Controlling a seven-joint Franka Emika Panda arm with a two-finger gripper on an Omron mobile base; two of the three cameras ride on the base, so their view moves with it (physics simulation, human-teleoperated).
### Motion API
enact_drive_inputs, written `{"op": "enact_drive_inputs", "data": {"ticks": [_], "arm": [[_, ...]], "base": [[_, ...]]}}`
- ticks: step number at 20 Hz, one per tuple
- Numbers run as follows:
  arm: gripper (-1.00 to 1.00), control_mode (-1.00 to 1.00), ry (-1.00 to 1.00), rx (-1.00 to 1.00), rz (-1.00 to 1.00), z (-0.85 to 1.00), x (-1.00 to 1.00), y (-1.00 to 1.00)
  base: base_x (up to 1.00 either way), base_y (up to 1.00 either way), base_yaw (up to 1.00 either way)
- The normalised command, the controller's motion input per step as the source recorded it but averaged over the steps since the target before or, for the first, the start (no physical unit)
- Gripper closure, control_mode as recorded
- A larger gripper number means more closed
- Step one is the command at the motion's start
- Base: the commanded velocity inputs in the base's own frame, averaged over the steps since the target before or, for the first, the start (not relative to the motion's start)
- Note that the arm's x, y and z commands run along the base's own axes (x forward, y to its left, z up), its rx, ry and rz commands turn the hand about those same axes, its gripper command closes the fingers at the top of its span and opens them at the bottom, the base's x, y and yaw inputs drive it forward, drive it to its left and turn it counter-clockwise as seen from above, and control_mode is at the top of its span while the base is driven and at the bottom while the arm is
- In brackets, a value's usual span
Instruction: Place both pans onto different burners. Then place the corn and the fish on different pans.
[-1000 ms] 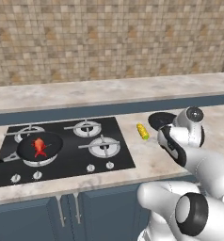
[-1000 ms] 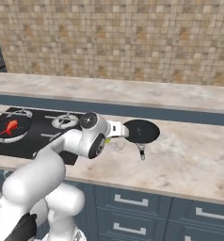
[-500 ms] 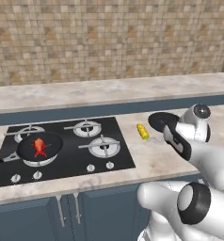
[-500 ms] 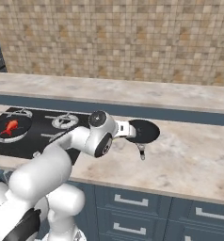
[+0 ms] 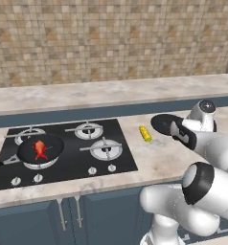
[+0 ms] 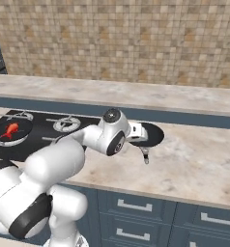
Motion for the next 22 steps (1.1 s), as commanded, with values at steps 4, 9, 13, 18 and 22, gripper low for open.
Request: {"op": "enact_drive_inputs", "data": {"ticks": [4,9,13,18,22], "arm": [[-1.0,-1.0,0.03,0.0,0.0,-0.09,0.01,-0.26],[-1.0,-1.0,0.02,0.0,0.01,-0.26,0.0,-0.22],[-1.0,-1.0,0.0,0.0,0.04,-0.4,0.0,-0.02],[-1.0,-1.0,0.0,0.0,0.02,-0.34,0.06,0.0],[-1.0,-1.0,0.0,0.0,0.0,-0.3,0.17,0.0]], "base": [[0.0,0.0,0.0],[0.0,0.0,0.0],[0.0,0.0,0.0],[0.0,0.0,0.0],[0.0,0.0,0.0]]}}
